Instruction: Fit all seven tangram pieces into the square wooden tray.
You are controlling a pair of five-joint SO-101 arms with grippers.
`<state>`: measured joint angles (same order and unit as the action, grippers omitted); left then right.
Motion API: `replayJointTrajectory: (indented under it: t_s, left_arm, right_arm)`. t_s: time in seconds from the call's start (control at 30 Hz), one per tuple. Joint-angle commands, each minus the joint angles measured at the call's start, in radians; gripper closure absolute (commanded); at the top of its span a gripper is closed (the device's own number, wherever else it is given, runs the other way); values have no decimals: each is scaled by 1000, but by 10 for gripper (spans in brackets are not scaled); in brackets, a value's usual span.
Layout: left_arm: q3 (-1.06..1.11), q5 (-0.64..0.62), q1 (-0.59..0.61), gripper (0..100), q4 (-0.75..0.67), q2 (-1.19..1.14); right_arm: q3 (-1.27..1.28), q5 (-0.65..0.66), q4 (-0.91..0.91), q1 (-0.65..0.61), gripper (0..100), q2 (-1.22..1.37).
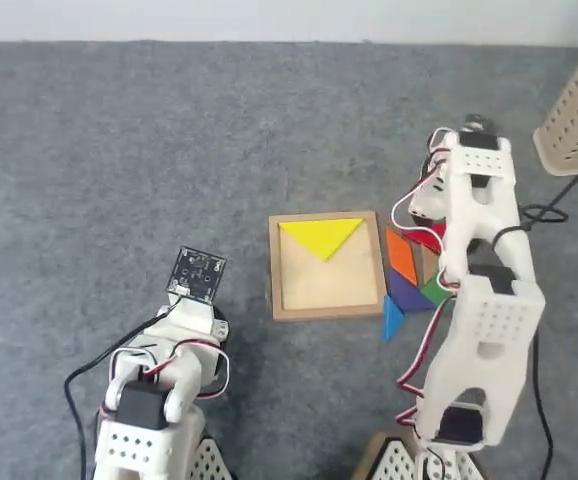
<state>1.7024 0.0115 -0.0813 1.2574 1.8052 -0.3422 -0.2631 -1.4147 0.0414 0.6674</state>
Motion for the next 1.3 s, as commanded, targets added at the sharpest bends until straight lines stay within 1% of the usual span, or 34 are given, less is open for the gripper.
replayJointTrajectory:
  t_s: [0.0,0.07,0.27,0.37,0.43,0.5,0.63,0.7,0.8,0.9,1.03,1.2,1.27]
  left_arm:
    - [-18,-8,3,988,6,20]
    - [-18,-8,3,988,6,20]
    - [-18,-8,3,988,6,20]
    - [-18,-8,3,988,6,20]
    - [-18,-8,3,988,6,20]
    - [-18,-8,3,988,6,20]
    - [-18,-8,3,988,6,20]
    - [-18,-8,3,988,6,20]
    - [-18,-8,3,988,6,20]
    - [-18,-8,3,988,6,20]
    - [-18,-8,3,988,6,20]
    - [-18,-8,3,988,6,20]
    - [-18,-8,3,988,6,20]
  right_arm:
    - [-123,132,-93,47,697,25]
    - [-192,212,-140,67,697,50]
    - [-405,301,-262,157,698,122]
    - [-500,368,-331,171,698,122]
    - [-565,387,-381,165,698,113]
    - [-572,324,-378,150,698,101]
    - [-559,161,-378,51,699,99]
    - [-525,41,-380,8,699,104]
    - [-489,-140,-377,-8,697,120]
    - [-488,-258,-371,15,696,151]
    - [-491,-325,-363,62,695,219]
    - [-493,-316,-323,85,695,295]
    - [-493,-284,-320,84,695,320]
